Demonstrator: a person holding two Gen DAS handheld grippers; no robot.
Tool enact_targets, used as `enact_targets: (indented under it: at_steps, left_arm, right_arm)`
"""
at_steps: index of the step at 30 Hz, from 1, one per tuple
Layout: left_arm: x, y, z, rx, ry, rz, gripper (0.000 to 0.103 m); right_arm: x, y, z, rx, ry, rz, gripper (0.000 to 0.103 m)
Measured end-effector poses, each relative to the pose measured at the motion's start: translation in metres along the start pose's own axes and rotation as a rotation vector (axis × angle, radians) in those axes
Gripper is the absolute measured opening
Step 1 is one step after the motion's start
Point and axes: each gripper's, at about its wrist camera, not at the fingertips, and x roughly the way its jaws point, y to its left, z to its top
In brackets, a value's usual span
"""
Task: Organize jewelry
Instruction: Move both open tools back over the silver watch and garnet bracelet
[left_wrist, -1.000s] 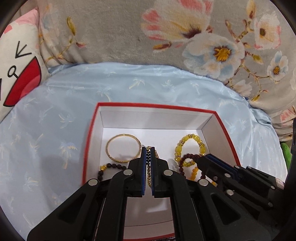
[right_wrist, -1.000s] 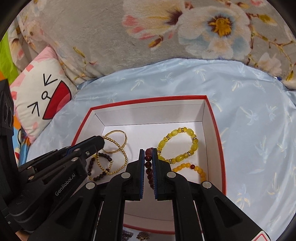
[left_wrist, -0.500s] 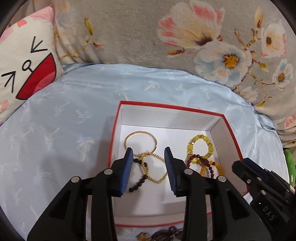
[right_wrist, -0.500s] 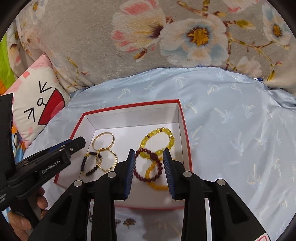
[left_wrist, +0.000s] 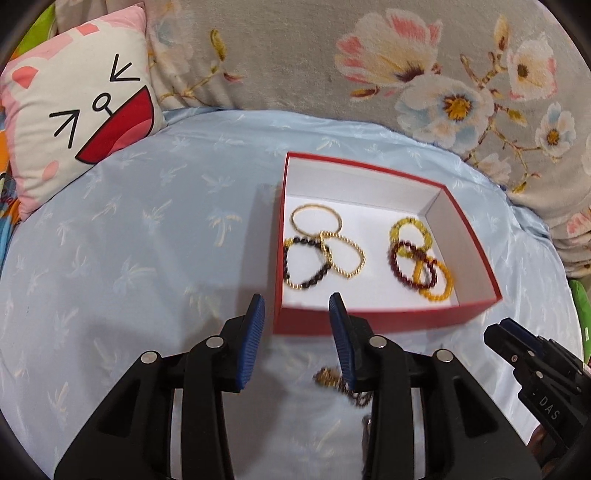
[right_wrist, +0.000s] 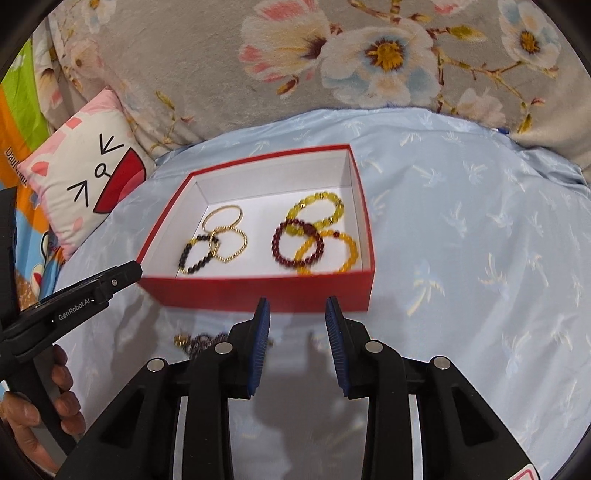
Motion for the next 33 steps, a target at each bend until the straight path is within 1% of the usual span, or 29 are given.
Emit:
enact_targets:
  at_steps: [6,9,19,24,29,33]
  left_arm:
    - [-0.001,0.002,-0.025,0.004,0.044,0.004,0.035]
    - [0.0,0.0,-0.035,0.022,0.062,0.006,0.035]
    - [0.007,-0.002,-0.055,0.02,0.111,-0.008,0.035]
    - [0.004,-0.005,-0.063,0.023,0.128,-0.022,0.035]
    - [-0.004,-0.02,-0.075,0.044,0.133,-0.043,0.043]
    - [-0.01,-0.031,-0.086,0.057,0.147,-0.064,0.044]
  right_arm:
    - [0.0,0.009,-0.026,-0.032,0.041,0.026,0.031]
    - [0.002,0.015,-0.035,-0.044,0.063,0.042,0.031]
    - [0.014,0.026,-0.052,-0.055,0.11,0.07,0.031]
    - [0.012,0.021,-0.059,-0.045,0.12,0.062,0.031]
    - [0.002,0.009,-0.063,-0.015,0.115,0.04,0.031]
    - [-0.009,0.001,-0.068,-0.003,0.108,0.029,0.031]
